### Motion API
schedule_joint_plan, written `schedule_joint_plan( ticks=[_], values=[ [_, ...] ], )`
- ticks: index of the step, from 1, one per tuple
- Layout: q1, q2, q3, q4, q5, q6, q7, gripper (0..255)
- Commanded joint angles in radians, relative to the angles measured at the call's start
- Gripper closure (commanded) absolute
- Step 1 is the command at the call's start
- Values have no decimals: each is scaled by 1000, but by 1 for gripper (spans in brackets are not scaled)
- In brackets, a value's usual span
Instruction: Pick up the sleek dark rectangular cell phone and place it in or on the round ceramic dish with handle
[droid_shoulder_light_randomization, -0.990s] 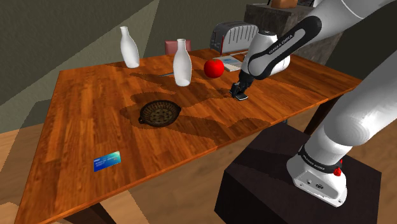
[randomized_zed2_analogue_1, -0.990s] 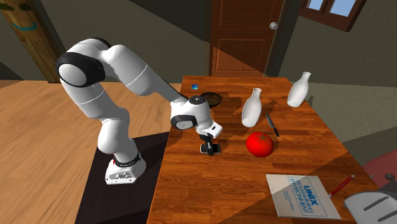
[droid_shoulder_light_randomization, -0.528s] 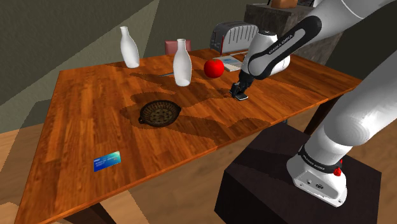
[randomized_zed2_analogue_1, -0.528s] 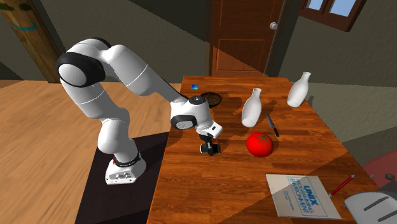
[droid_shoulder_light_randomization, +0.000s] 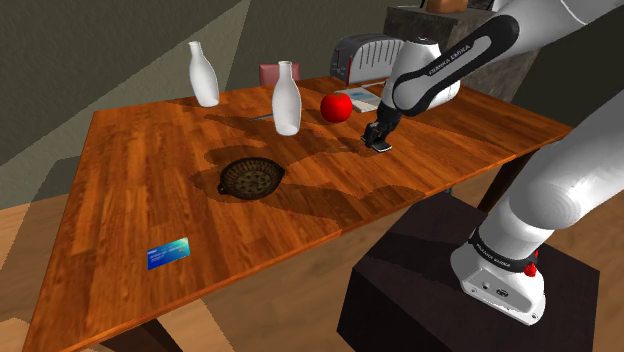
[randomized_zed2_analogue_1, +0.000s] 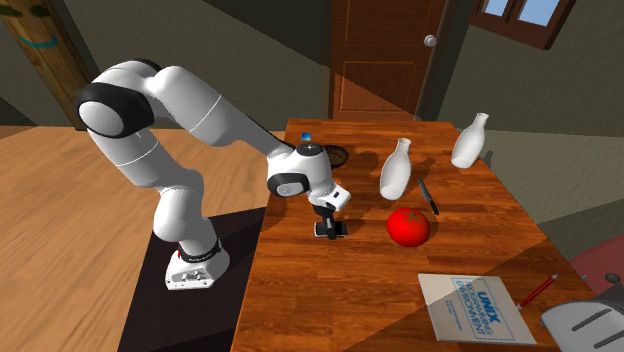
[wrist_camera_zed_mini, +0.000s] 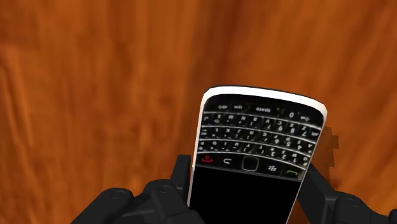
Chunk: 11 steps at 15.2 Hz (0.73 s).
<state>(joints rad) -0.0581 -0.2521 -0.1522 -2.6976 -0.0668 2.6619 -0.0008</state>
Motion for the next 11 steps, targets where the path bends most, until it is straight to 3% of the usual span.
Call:
schedule_joint_plan(
  ticks=[1,11],
  values=[
    [-2,-26,1,9,-3,-35,0,255],
    [-6,-130,11,70,-8,-201,6,255]
  ],
)
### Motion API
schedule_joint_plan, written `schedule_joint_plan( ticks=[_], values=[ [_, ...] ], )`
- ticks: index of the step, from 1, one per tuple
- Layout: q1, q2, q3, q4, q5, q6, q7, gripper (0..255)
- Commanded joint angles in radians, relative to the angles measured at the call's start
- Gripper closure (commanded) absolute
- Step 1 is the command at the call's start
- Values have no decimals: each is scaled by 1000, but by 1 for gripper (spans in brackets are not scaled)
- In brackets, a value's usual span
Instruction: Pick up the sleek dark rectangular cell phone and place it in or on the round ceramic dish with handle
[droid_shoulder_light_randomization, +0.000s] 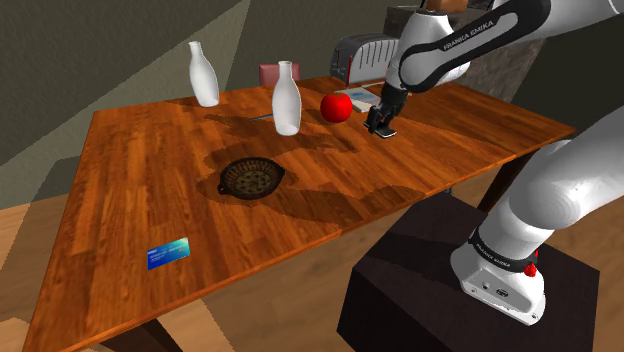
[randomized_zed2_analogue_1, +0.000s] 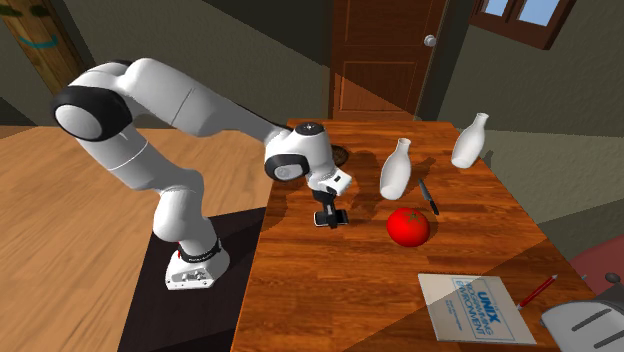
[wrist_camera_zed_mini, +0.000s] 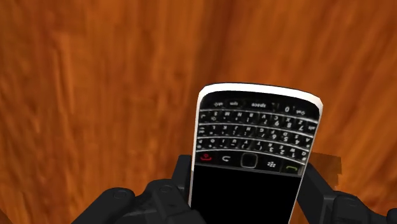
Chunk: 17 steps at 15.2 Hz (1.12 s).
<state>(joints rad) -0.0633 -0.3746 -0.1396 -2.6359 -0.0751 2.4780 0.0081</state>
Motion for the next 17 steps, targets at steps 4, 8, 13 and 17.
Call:
schedule_joint_plan(
  ticks=[4,8,13,17],
  values=[
    [-2,-40,2,40,0,-80,-2,255],
    [9,-51,25,63,4,-116,26,255],
    [58,-5,126,104,20,-115,161,255],
    [93,50,203,158,24,-118,269,255]
  ],
)
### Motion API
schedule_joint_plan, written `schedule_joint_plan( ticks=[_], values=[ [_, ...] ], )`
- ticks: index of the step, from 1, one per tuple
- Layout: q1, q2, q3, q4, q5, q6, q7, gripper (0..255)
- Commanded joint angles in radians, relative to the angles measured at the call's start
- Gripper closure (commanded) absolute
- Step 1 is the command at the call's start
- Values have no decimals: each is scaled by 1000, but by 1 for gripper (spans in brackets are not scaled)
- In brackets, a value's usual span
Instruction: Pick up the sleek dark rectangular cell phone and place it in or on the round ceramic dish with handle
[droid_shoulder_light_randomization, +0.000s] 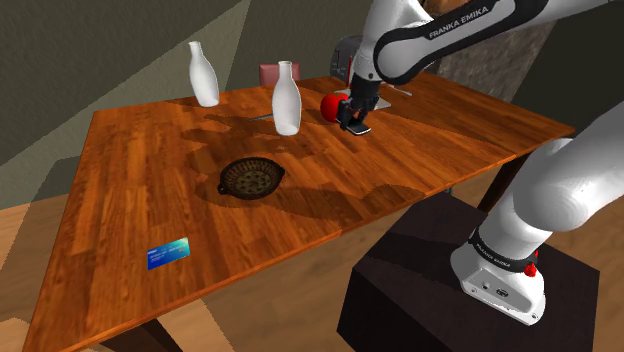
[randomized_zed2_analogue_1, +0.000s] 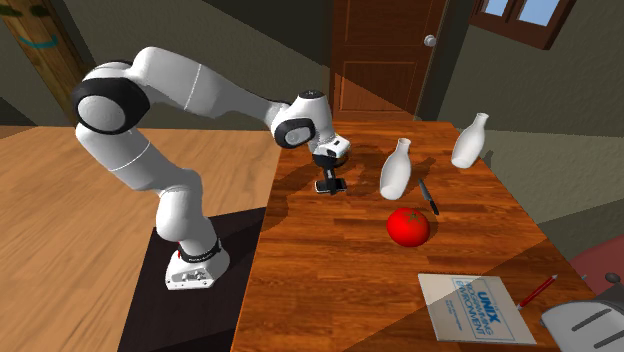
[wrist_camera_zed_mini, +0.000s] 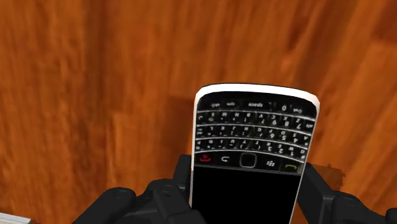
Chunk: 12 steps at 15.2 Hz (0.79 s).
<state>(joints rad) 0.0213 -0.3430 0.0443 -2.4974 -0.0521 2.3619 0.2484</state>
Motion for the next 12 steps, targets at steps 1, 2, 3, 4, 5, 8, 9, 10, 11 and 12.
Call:
schedule_joint_plan(
  ticks=[1,2,3,4,5,8,9,10,11,12],
  values=[
    [16,34,37,36,0,-4,55,255],
    [24,51,56,53,-2,-6,82,255],
    [31,69,73,72,-5,-8,109,255],
    [38,87,91,92,-8,-11,136,255],
    [45,106,108,113,-13,-14,163,255],
    [65,169,157,182,-32,-27,244,255],
    [72,191,172,207,-40,-33,271,255],
    [79,214,186,234,-49,-39,298,255],
    [86,237,200,261,-60,-46,325,255],
    [94,262,213,290,-71,-53,352,255]
  ],
)
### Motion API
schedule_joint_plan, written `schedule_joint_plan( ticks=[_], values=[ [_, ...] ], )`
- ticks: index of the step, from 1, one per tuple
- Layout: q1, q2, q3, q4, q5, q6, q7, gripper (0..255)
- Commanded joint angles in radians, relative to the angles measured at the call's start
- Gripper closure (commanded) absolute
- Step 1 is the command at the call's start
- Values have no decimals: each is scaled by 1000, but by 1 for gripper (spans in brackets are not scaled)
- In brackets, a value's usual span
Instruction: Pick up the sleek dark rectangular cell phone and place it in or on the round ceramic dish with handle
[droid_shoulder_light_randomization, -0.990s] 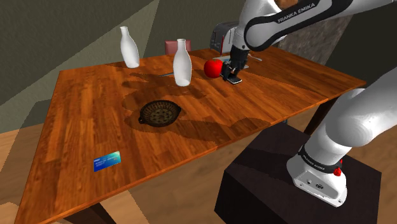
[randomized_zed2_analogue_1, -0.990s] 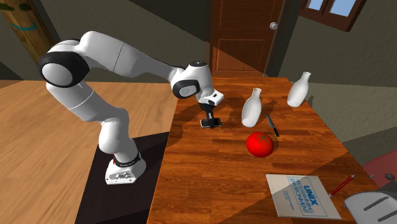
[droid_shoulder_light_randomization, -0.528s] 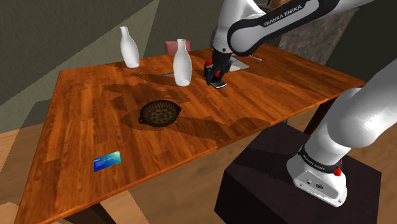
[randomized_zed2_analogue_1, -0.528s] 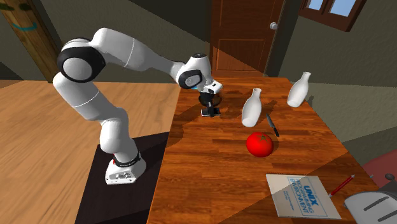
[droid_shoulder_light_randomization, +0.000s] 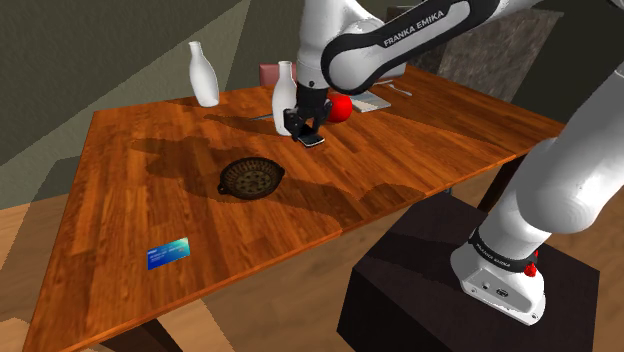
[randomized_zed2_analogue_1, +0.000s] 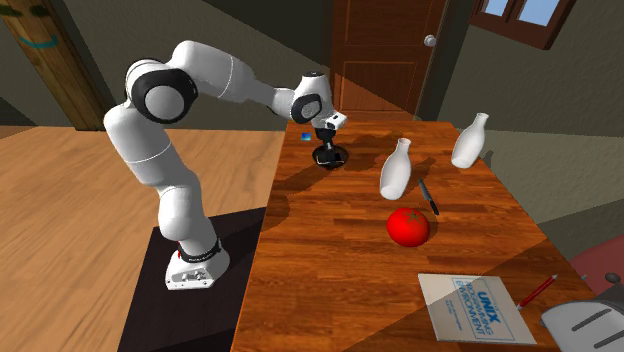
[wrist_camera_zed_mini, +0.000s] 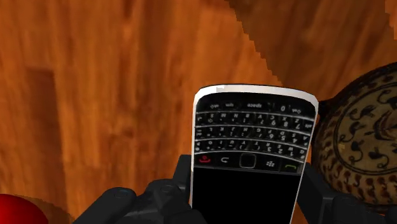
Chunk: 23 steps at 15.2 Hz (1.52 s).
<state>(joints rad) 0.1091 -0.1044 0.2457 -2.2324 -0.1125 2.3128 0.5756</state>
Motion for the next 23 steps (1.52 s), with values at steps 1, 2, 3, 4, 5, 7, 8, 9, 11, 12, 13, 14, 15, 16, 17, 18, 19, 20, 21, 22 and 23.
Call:
schedule_joint_plan(
  ticks=[1,2,3,4,5,7,8,9,11,12,13,14,15,16,17,18,19,20,21,22,23],
  values=[
    [14,48,24,54,-22,-13,52,255],
    [22,74,36,85,-34,-22,78,255],
    [31,101,47,117,-47,-31,104,255],
    [41,128,57,151,-61,-42,130,255],
    [51,156,66,185,-75,-53,155,255],
    [75,214,82,258,-103,-79,204,255],
    [88,244,88,297,-118,-93,227,255],
    [101,274,94,336,-132,-108,249,255],
    [132,338,102,421,-161,-141,291,255],
    [147,368,105,463,-174,-157,309,255],
    [149,372,103,455,-177,-146,312,255],
    [149,377,102,448,-180,-134,316,255],
    [150,382,101,440,-184,-123,319,255],
    [150,386,99,433,-188,-112,323,255],
    [151,391,98,426,-192,-100,327,255],
    [152,397,97,420,-196,-89,331,255],
    [152,402,95,413,-200,-78,335,255],
    [153,408,94,407,-204,-67,339,255],
    [154,413,92,401,-209,-56,343,255],
    [155,419,90,396,-213,-45,347,255],
    [156,425,89,390,-218,-34,352,255]
  ],
)
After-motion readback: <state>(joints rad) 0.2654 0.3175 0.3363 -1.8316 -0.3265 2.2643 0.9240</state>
